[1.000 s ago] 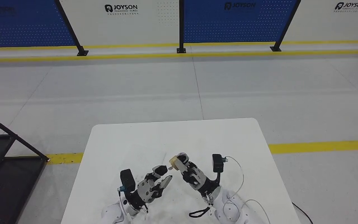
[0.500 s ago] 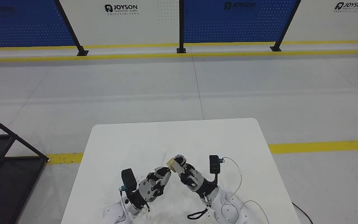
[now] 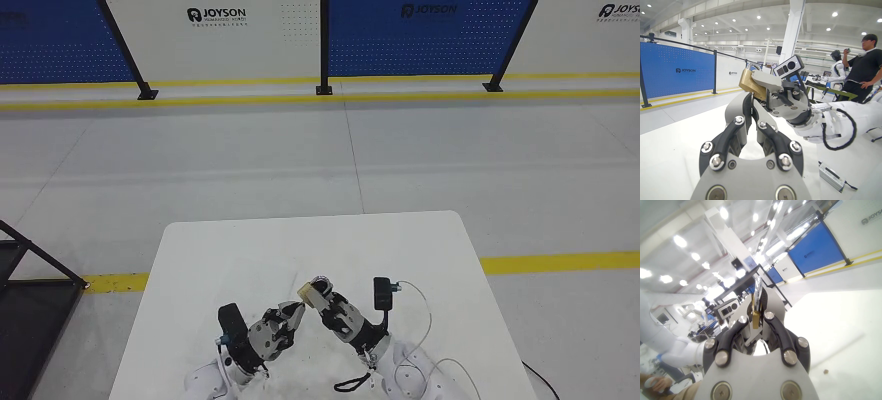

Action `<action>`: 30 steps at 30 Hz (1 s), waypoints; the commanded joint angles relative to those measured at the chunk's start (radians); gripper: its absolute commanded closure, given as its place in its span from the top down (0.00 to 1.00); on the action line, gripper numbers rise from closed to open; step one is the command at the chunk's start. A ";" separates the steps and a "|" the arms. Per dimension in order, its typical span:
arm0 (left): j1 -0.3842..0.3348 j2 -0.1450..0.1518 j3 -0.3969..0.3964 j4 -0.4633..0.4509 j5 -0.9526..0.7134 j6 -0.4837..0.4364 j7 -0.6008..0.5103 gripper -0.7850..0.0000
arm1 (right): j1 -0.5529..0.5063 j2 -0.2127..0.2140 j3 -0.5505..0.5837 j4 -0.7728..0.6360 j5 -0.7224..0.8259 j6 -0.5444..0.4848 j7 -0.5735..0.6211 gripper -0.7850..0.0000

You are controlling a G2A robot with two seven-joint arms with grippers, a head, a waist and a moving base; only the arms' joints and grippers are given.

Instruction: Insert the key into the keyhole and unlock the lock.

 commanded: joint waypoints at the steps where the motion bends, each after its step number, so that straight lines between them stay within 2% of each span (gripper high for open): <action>1: 0.004 -0.001 0.004 -0.003 0.019 0.036 0.015 0.00 | -0.002 0.000 0.000 -0.002 -0.001 0.004 -0.001 0.00; 16: 0.004 -0.016 0.059 0.028 0.189 0.401 0.145 0.00 | -0.006 0.004 0.002 -0.010 0.021 0.023 0.010 0.00; 20: -0.002 -0.019 0.074 0.037 0.171 0.400 0.161 0.00 | -0.006 0.005 0.002 -0.012 0.022 0.025 0.014 0.00; 23: -0.004 -0.017 0.074 0.040 0.134 0.351 0.156 0.02 | -0.006 0.006 0.004 -0.015 0.023 0.025 0.011 0.00; 24: -0.004 -0.016 0.071 0.039 0.123 0.330 0.150 0.34 | -0.007 0.006 0.006 -0.015 0.024 0.025 0.009 0.00; 25: -0.004 -0.014 0.065 0.036 0.114 0.314 0.147 0.71 | -0.007 0.006 0.007 -0.016 0.026 0.026 0.007 0.00; 26: -0.001 -0.012 0.060 0.034 0.102 0.292 0.144 1.00 | -0.007 0.007 0.009 -0.016 0.028 0.027 0.005 0.00; 30: 0.015 0.001 0.021 0.013 0.062 0.185 0.116 1.00 | 0.001 0.007 0.012 -0.015 0.039 0.038 0.006 0.00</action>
